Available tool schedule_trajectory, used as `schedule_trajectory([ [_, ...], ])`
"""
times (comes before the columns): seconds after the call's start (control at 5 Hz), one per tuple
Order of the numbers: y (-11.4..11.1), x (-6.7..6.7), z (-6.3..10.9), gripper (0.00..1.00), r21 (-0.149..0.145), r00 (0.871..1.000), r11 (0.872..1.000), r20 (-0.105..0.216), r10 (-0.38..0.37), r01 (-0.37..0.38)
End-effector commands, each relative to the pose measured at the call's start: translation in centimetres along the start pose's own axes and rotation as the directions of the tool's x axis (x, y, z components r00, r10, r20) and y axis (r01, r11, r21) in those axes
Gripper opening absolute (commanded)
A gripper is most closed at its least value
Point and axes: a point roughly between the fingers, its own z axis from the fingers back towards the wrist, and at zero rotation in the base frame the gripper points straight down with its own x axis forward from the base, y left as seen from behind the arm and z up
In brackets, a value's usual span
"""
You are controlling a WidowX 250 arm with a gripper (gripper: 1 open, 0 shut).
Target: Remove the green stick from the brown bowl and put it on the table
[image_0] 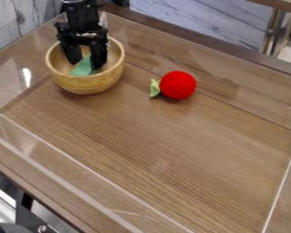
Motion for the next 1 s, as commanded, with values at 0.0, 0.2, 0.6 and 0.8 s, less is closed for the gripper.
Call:
schedule_trajectory([
  [0.0, 0.76, 0.85, 1.82, 1.00, 0.016, 0.998, 1.000, 0.058, 0.003, -0.004],
  [0.2, 0.91, 0.98, 1.70, 1.00, 0.004, 0.999, 1.000, 0.053, 0.008, -0.008],
  [0.6, 1.05, 1.25, 1.44, 1.00, -0.011, 0.999, 1.000, 0.043, 0.010, -0.010],
  [0.8, 1.11, 1.35, 1.27, 1.00, -0.016, 0.999, 1.000, 0.038, 0.010, -0.010],
])
